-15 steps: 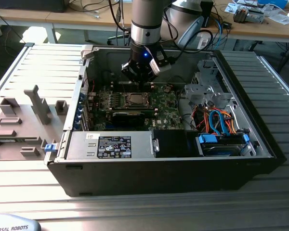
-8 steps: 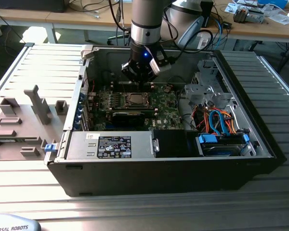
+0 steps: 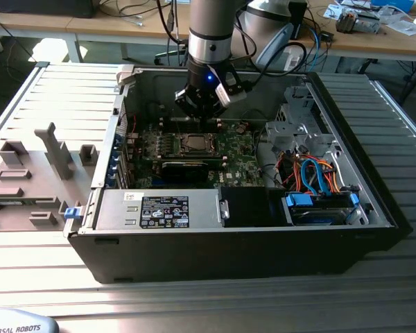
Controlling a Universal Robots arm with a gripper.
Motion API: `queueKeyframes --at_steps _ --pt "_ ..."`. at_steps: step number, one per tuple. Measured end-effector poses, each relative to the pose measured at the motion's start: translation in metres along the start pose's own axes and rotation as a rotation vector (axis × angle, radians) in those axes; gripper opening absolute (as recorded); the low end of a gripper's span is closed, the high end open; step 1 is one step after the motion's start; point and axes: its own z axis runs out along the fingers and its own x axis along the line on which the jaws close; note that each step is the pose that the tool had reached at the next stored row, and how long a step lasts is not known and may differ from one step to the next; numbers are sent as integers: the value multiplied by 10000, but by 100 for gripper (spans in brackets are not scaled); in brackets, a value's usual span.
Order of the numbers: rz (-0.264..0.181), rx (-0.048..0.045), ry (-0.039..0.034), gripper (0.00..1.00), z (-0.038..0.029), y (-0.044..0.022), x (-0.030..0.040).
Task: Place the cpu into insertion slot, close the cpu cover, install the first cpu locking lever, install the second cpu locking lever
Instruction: 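Install the first cpu locking lever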
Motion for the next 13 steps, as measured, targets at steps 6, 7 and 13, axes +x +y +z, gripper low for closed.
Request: queueKeyframes --at_steps 6,7,13 --pt "2 1 1 11 -4 0 6" --pt "1 1 1 11 -4 0 9" --pt "0 1 0 11 -3 2 34"
